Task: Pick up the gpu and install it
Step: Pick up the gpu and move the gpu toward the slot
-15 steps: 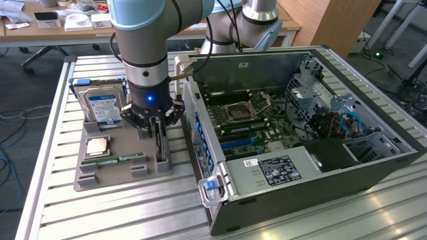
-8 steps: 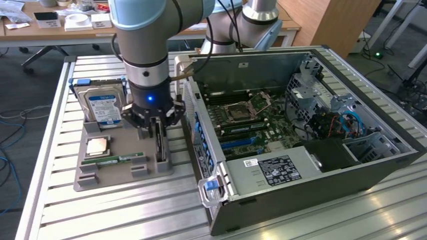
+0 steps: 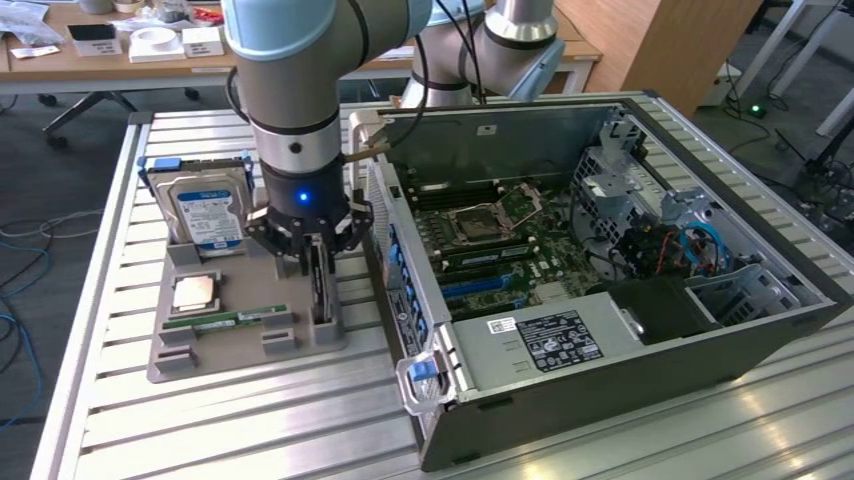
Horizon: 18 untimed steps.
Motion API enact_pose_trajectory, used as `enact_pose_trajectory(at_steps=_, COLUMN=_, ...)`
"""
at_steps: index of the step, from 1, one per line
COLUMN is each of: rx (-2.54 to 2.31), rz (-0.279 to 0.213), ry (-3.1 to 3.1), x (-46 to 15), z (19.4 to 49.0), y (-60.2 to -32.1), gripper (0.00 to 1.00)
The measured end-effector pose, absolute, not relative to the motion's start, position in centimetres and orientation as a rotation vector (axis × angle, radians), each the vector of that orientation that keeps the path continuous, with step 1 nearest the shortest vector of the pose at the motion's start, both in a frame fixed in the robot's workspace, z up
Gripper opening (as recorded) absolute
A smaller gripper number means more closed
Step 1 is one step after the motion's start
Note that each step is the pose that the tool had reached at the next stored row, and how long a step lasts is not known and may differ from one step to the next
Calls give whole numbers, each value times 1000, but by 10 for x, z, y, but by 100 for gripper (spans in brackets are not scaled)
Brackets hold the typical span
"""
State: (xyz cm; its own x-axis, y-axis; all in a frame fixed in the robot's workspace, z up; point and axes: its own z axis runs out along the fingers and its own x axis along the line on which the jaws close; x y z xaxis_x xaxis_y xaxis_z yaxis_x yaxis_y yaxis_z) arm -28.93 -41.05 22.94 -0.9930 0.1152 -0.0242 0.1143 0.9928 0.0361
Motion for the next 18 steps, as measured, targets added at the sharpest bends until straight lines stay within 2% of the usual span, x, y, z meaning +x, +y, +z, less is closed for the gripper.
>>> enact_pose_trajectory(at_steps=12, rx=179, rz=54, ry=3110, x=-289, z=229, y=-411, gripper=38)
enact_pose_trajectory(at_steps=14, rx=179, rz=54, ry=3110, x=-289, z=229, y=-411, gripper=37)
enact_pose_trajectory(at_steps=15, rx=179, rz=54, ry=3110, x=-289, z=229, y=-411, gripper=30)
enact_pose_trajectory(at_steps=18, rx=179, rz=54, ry=3110, x=-289, z=229, y=-411, gripper=30)
